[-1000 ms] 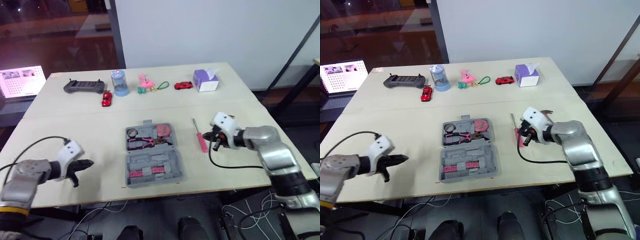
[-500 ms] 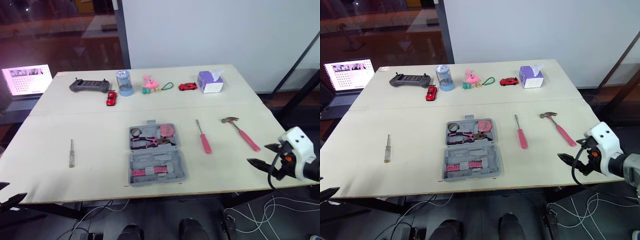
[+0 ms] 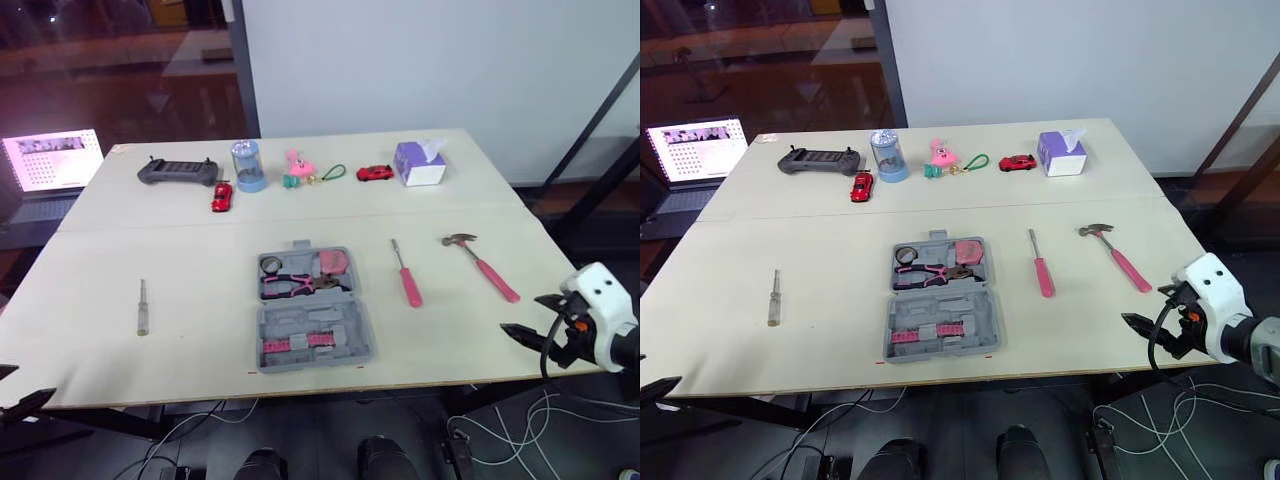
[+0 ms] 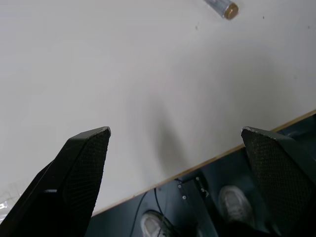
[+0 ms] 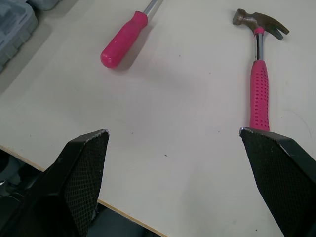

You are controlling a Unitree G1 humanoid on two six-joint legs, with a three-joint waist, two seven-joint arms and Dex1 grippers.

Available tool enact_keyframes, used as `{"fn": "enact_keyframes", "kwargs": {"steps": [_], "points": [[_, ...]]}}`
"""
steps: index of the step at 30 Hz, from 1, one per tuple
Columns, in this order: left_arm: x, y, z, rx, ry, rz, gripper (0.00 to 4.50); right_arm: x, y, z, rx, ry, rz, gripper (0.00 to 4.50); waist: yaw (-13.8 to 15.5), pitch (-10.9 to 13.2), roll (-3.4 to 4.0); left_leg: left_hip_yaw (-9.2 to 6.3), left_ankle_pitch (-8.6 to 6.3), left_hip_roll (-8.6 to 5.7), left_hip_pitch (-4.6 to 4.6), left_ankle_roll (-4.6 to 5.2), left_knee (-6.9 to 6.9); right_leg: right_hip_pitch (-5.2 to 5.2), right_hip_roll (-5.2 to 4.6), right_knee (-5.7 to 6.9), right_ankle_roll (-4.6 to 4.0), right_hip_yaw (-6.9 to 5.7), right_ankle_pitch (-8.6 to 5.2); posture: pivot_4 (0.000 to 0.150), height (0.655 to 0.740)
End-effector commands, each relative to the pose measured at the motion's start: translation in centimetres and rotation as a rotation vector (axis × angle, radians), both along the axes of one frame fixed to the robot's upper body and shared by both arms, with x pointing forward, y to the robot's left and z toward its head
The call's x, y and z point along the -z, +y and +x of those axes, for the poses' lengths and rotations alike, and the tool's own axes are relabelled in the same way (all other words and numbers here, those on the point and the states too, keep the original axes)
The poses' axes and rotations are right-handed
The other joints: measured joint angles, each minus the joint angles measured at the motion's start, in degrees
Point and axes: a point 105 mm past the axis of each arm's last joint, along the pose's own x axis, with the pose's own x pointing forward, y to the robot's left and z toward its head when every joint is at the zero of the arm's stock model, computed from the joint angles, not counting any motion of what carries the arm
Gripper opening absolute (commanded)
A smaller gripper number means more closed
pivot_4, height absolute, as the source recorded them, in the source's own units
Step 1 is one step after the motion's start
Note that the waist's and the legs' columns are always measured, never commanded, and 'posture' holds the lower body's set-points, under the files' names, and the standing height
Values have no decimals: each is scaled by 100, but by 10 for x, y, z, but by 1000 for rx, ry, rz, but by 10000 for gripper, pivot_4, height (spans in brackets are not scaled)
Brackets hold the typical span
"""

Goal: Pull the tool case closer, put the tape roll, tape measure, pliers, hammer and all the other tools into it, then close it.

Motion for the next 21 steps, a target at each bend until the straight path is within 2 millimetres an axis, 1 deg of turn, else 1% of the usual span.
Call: {"fn": "enact_keyframes", "kwargs": {"steps": [1, 4, 6, 8, 9, 10, 12, 14, 15, 16, 17, 20, 21], "points": [[-8, 0, 10, -50, -59, -60, 44425, -17, 16, 8, -44, -74, 0, 45000, -5, 0, 0, 0, 0, 0, 0, 0, 1, 0, 0, 1, 0, 0, 0, 1500, 7400], [-9, -13, 21, -121, -122, -193, 44425, -30, 45, 18, -116, -127, 64, 45000, -26, -1, 3, 0, 0, 0, 4, 0, 0, 0, 0, 5, 0, 1, 0, 1500, 7400], [-4, -28, 28, -181, -145, -239, 44425, -40, 73, 25, -201, -163, 126, 45000, -37, -1, 2, 0, 0, 2, 6, 0, 0, 0, 0, 7, 0, 2, 0, 1500, 7400], [-5, -47, 38, -247, -205, -298, 44425, -48, 104, 30, -307, -192, 178, 45000, -30, 0, -2, -2, 0, 3, 6, 0, 1, -1, 1, 7, 0, 4, 0, 1500, 7400], [-7, -54, 41, -258, -224, -319, 44425, -50, 114, 32, -343, -198, 194, 45000, -22, -1, -3, -4, 0, 3, 4, 0, 2, -1, 1, 8, 0, 3, 0, 1500, 7400], [-8, -61, 45, -287, -248, -326, 44425, -51, 129, 33, -399, -203, 214, 45000, -12, -1, -5, -4, 0, 3, 4, 0, 3, -1, 0, 7, 0, 4, 0, 1500, 7400], [-10, -72, 51, -327, -274, -322, 44425, -51, 148, 34, -466, -204, 235, 45000, 28, -3, -17, -9, 0, 2, 0, -1, 10, -2, 0, 9, 0, 1, 1, 1500, 7400], [-6, -82, 63, -373, -257, -257, 44425, -49, 173, 34, -551, -201, 262, 45000, 80, -4, -18, -10, 1, 1, -3, -3, 15, -1, -1, 10, -1, 0, 1, 1500, 7400], [-5, -86, 67, -384, -247, -233, 44425, -49, 181, 34, -576, -200, 270, 45000, 120, -4, -18, -9, 2, 0, -2, -4, 17, -1, 0, 10, -2, 1, 3, 1500, 7400], [-4, -93, 74, -395, -241, -261, 44425, -47, 190, 34, -598, -192, 281, 45000, 152, -5, -18, -10, 5, 0, -2, -9, 18, -2, 0, 10, -5, 0, 6, 1500, 7400], [-4, -98, 78, -401, -236, -289, 44425, -46, 194, 33, -608, -186, 286, 45000, 169, -5, -17, -11, 6, 0, -2, -12, 18, -2, 1, 11, -5, -2, 6, 1500, 7400], [-3, -106, 91, -402, -230, -280, 44425, -41, 202, 36, -607, -175, 273, 45000, 160, -7, -21, -11, 11, -4, -5, -19, 19, -2, -1, 9, -2, -1, 8, 1500, 7400], [-2, -108, 95, -400, -223, -267, 44425, -38, 203, 37, -610, -172, 256, 45000, 153, -7, -21, -10, 20, -5, -6, -36, 19, -4, -1, 8, -2, 0, 8, 1500, 7400]]}}
